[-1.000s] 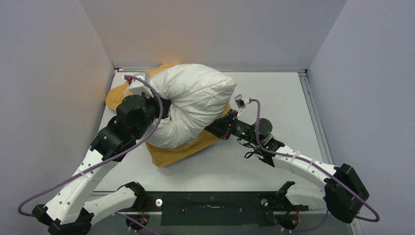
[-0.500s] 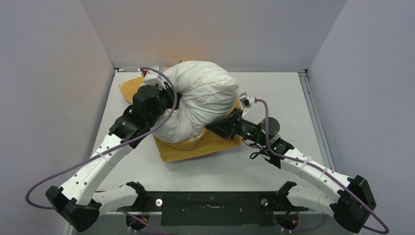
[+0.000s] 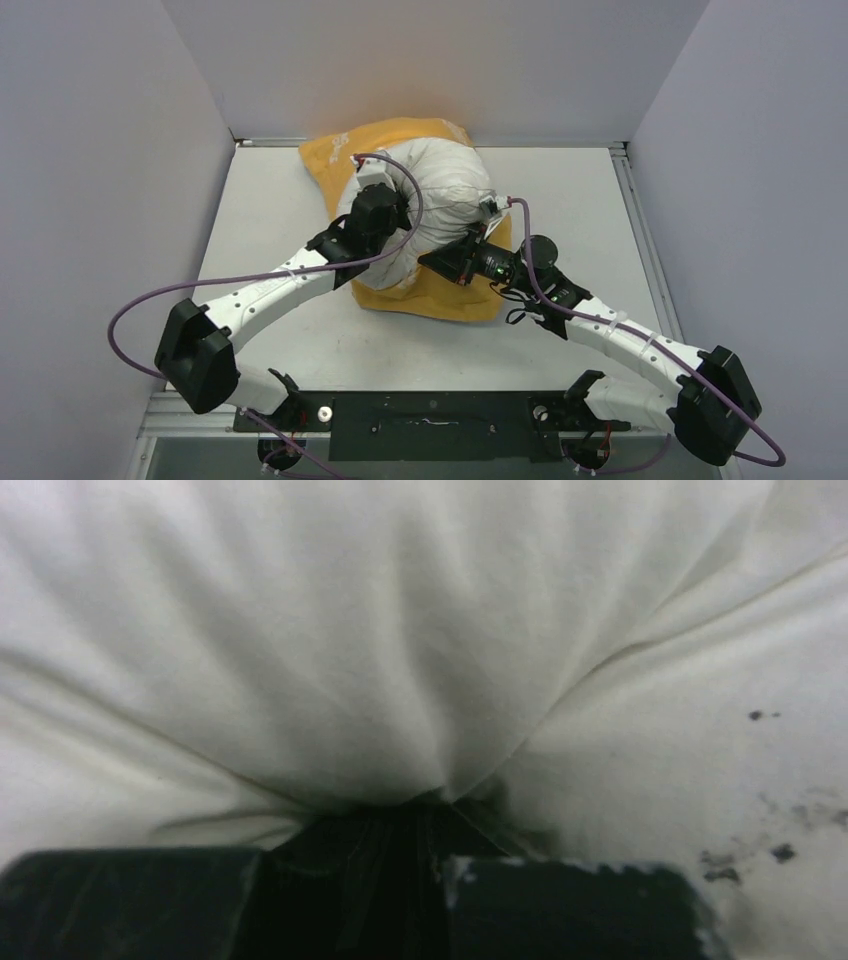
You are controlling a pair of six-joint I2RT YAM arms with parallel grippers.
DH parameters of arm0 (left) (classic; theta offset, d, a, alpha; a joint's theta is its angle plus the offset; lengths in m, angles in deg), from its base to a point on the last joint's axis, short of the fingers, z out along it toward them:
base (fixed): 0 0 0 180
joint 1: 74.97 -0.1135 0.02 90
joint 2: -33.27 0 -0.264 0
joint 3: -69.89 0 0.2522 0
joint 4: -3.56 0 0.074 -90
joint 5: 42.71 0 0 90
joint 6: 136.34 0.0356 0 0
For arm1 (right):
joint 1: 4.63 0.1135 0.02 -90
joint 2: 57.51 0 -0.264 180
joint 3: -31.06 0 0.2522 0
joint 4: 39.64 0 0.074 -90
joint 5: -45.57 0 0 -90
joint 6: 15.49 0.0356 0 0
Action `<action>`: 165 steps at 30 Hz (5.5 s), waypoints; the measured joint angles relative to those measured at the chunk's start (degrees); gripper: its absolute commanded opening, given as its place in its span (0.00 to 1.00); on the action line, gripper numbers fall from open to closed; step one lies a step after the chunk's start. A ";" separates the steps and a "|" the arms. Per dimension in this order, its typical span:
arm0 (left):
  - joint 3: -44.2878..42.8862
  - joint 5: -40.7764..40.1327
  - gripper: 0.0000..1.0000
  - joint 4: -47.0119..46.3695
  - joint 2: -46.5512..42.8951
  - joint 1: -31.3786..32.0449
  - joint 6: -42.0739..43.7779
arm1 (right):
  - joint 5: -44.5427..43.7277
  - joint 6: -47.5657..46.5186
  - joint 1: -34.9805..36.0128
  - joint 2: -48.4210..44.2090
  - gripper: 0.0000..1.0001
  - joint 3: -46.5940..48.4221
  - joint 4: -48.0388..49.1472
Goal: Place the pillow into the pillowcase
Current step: Stuff the pillow into the pillowcase.
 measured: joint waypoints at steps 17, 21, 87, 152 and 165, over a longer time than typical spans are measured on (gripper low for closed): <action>14.40 7.52 0.53 8.70 -9.03 12.63 0.55 | -3.87 -9.07 1.53 -17.29 0.05 -3.21 1.40; 15.28 8.31 0.62 12.50 -16.74 12.39 -0.31 | -8.04 -10.49 1.53 -16.79 0.12 -7.06 -7.76; -29.55 19.39 0.00 30.40 13.64 8.98 11.80 | -1.16 5.05 -19.30 -3.69 0.49 -17.75 -17.14; -43.39 34.88 0.00 37.33 17.84 3.19 7.65 | -25.81 9.97 -10.21 31.17 0.06 -3.58 11.26; -43.06 25.51 0.00 37.35 13.03 2.45 11.06 | -14.51 2.14 -16.11 12.04 0.05 -12.48 9.79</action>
